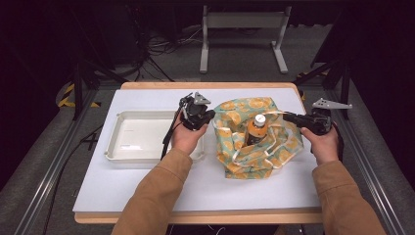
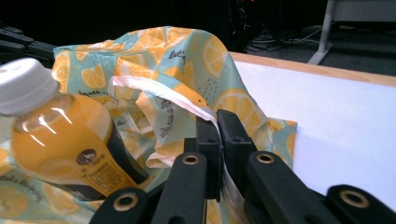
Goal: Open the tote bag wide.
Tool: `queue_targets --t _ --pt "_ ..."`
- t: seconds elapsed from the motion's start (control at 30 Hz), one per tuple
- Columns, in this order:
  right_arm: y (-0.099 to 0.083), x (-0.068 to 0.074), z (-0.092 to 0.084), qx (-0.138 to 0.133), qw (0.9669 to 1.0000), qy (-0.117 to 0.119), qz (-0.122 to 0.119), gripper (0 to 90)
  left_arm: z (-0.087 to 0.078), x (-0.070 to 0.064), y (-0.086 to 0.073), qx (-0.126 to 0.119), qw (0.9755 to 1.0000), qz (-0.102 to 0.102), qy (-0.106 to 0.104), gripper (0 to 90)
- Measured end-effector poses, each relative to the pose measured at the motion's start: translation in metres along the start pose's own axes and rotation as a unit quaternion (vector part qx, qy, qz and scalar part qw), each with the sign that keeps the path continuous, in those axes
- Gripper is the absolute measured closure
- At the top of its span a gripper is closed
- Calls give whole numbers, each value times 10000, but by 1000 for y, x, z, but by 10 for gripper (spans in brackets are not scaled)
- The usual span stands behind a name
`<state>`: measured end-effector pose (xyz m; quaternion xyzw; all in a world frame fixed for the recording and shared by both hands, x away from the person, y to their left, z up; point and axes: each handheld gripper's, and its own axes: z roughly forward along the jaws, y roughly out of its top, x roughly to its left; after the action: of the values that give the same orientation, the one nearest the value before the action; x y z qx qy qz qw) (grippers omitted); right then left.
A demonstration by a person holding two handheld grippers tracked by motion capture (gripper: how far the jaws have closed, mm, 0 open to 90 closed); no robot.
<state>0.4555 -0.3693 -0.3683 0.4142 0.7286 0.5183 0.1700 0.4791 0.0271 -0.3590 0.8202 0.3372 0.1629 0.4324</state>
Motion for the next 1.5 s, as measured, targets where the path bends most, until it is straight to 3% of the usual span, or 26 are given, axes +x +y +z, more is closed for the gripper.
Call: queue_targets --t 0.37,0.8,0.97,1.2,1.5 --pt "-14 -8 2 209 9996 -133 118 886 9 -1 -8 149 9999 -39 -23 900" --pt "-30 -17 7 599 9971 -337 323 882 24 -3 -16 512 9987 6 34 900" --pt "-36 -18 8 698 9962 -383 357 875 24 -2 -19 478 9988 -62 -13 900" --pt "-40 -14 2 520 9970 -417 386 767 19 -4 -18 370 9993 -84 -74 900" --pt "-25 18 -35 -89 9978 -622 -230 570 17 -4 -19 262 9993 -196 -154 900"
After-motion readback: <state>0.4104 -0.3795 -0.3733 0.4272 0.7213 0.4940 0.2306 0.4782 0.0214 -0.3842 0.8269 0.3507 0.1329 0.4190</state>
